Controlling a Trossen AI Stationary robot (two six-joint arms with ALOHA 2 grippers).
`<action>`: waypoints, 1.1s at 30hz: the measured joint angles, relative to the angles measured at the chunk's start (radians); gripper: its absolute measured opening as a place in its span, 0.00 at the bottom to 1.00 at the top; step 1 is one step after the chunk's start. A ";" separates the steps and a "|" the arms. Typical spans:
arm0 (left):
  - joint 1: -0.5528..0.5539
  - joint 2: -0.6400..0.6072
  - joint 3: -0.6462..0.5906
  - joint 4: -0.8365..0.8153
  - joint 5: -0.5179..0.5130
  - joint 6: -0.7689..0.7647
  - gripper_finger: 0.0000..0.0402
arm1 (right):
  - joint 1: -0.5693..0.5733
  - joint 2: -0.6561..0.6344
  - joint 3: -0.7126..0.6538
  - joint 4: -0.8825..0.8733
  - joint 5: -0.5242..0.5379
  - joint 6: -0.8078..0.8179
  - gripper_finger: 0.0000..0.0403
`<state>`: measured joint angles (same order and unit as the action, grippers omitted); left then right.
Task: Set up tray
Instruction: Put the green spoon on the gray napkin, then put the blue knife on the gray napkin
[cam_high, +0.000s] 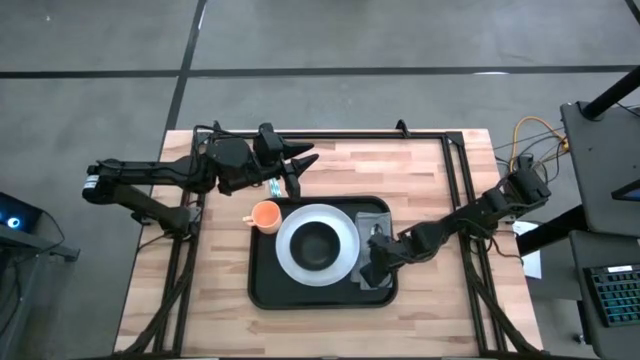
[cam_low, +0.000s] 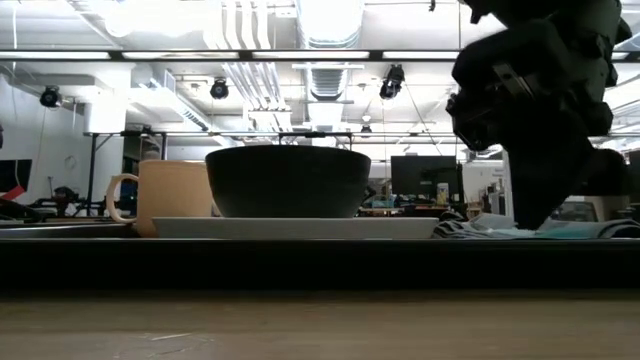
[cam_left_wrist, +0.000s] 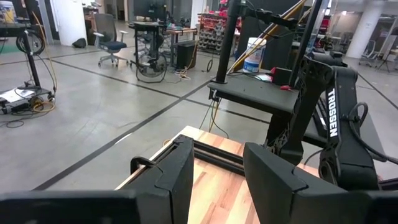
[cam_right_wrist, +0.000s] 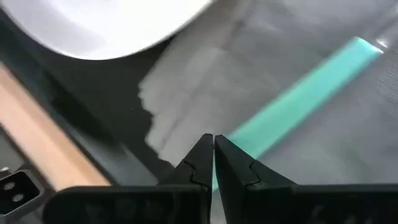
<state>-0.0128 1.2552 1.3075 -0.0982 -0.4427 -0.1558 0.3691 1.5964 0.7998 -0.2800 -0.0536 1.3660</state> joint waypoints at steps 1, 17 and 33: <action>0.000 0.000 0.000 0.000 0.000 0.000 0.30 | 0.000 -0.001 0.010 0.001 0.000 -0.009 0.02; 0.066 0.006 0.000 -0.577 -0.646 -0.505 0.25 | -0.156 -0.151 0.335 -0.489 0.290 -0.520 0.02; 0.445 0.252 -0.053 -0.886 -0.008 -0.853 0.22 | -0.357 -0.189 0.486 -0.443 0.223 -0.940 0.29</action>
<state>0.4324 1.5071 1.2542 -0.9840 -0.4511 -1.0088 0.0124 1.4071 1.2855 -0.7229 0.1692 0.4256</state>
